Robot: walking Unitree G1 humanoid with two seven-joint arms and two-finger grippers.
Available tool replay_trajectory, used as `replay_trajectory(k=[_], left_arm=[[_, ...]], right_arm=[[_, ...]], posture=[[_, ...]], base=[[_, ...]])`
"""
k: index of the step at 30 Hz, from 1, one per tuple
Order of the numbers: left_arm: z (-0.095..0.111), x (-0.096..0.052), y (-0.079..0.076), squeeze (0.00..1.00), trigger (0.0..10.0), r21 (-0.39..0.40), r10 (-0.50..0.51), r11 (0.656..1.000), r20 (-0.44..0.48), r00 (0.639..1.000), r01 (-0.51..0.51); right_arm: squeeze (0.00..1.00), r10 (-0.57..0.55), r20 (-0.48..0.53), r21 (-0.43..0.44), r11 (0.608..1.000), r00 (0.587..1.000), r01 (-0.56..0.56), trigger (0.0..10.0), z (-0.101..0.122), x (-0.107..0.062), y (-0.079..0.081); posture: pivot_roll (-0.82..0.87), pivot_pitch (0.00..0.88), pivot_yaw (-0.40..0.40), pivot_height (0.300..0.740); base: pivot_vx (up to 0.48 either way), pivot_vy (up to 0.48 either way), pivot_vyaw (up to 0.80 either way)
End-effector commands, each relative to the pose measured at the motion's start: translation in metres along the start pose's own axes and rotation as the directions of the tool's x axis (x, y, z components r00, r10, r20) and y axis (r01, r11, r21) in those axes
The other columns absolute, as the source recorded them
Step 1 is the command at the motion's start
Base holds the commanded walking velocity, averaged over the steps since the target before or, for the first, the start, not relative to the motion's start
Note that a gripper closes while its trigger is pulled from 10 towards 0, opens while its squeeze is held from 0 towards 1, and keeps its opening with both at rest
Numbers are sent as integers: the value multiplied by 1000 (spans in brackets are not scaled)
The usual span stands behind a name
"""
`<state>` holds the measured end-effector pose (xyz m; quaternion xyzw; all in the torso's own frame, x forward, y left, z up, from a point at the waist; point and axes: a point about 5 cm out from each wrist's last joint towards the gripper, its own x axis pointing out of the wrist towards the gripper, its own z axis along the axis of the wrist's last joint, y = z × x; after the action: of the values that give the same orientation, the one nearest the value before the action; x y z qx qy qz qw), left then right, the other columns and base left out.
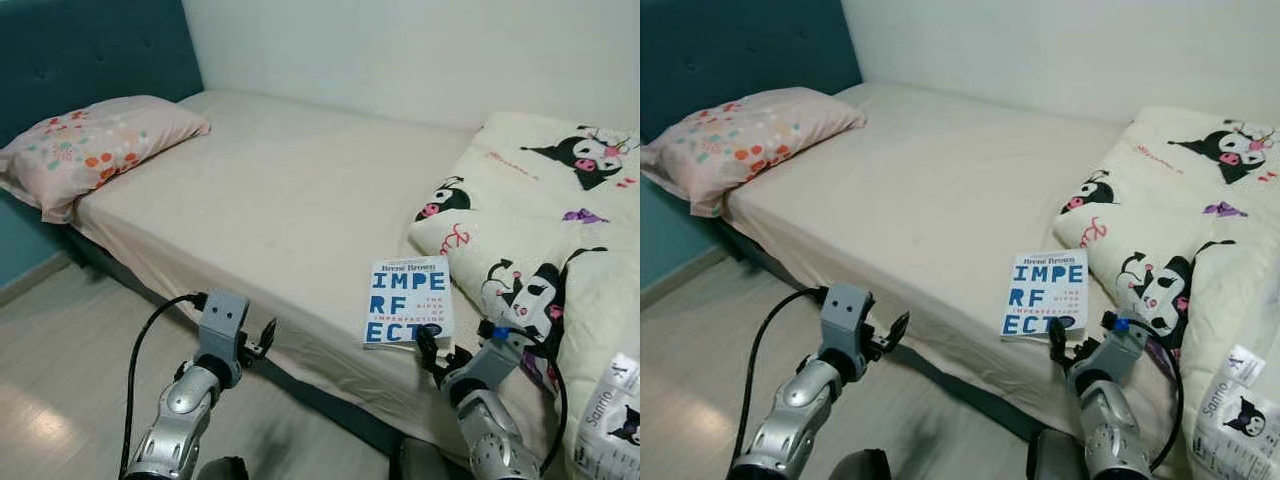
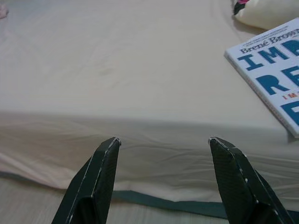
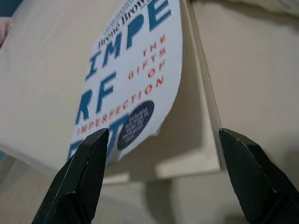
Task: Clean up the room
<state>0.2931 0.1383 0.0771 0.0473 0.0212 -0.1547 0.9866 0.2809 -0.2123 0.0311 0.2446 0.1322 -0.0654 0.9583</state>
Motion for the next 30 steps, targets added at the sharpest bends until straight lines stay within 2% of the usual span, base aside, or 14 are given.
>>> replay_trajectory(k=[1,7,10,17,21,22,25,30], left_arm=[[-7,-3,-3,0,10000,13,-13,1000,-25,1000,14],[-7,-3,-2,0,10000,20,-10,1000,-18,1000,10],[-3,-4,3,0,10000,34,0,999,-1,1000,0],[-1,-5,8,0,10000,51,24,998,6,1000,-24],[1,-5,14,0,10000,67,42,997,13,999,-43],[2,-5,16,0,10000,74,51,996,18,999,-53],[4,-5,19,0,10000,78,61,995,25,998,-63],[6,-7,20,0,10000,81,69,994,34,997,-72]], right_arm=[[0,9,-25,36,999,1000,-8,10000,-8,-3,1],[0,17,-38,54,998,999,-15,10000,-10,-3,3],[0,7,-48,101,995,999,-2,10000,-13,-5,2],[0,15,-50,138,990,999,-8,10000,-16,-4,4],[0,20,-82,202,979,996,-3,10000,-21,2,7],[0,15,-93,246,969,996,8,10000,-22,5,8],[0,10,-110,283,959,994,22,10000,-22,7,9],[0,1,-116,286,958,993,33,10000,-24,4,6]], posture=[[-31,75,69,561],[-29,87,71,561],[-21,107,71,561],[-13,118,79,561],[-3,131,84,561],[1,135,84,561],[4,137,81,561],[10,138,71,561]], base=[[0,0,0],[0,0,0],[0,0,0],[0,0,0],[0,0,0],[0,0,0],[0,0,0],[0,0,0]])
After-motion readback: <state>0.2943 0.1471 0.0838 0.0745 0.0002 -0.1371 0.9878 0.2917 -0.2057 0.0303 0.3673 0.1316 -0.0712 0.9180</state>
